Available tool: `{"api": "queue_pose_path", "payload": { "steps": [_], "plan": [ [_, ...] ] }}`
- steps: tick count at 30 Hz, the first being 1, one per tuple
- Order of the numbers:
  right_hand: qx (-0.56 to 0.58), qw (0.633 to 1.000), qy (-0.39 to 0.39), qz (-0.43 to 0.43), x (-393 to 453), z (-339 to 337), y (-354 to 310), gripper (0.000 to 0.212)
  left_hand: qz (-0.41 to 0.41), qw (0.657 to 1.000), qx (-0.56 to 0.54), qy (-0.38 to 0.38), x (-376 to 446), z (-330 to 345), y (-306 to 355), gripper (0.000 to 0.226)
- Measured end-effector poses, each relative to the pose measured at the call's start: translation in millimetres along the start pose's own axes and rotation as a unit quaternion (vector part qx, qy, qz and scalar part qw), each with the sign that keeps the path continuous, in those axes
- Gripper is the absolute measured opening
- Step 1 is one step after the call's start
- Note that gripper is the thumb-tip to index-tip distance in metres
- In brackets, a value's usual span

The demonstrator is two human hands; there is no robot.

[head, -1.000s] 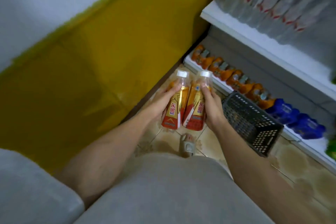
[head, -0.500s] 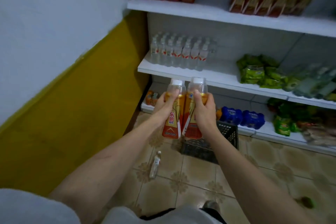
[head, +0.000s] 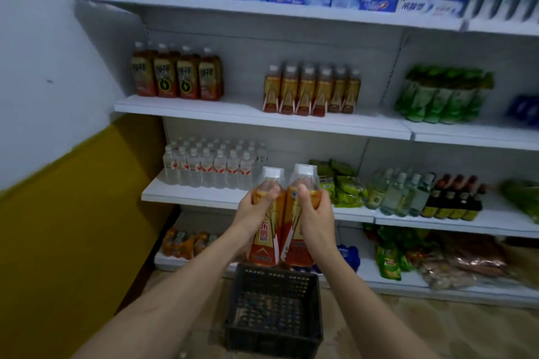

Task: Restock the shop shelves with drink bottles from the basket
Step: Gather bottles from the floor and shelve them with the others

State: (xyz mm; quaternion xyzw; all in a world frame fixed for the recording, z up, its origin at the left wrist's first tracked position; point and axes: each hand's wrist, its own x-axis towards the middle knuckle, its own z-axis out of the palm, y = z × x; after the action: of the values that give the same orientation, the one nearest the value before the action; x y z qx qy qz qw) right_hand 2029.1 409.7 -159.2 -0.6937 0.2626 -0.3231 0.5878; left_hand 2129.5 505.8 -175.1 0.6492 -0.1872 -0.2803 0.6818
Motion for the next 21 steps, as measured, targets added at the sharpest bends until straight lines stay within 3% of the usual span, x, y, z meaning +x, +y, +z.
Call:
{"api": "queue_pose_path", "payload": {
  "steps": [10,21],
  "plan": [
    [-0.027,0.996,0.034,-0.075,100,-104,-47,0.036,0.053,0.997,-0.044,-0.028,75,120,70,0.064],
    [-0.023,0.993,0.083,-0.084,219,-110,-54,0.030,0.086,0.992,-0.058,-0.078,203,153,107,0.076]
  ]
}}
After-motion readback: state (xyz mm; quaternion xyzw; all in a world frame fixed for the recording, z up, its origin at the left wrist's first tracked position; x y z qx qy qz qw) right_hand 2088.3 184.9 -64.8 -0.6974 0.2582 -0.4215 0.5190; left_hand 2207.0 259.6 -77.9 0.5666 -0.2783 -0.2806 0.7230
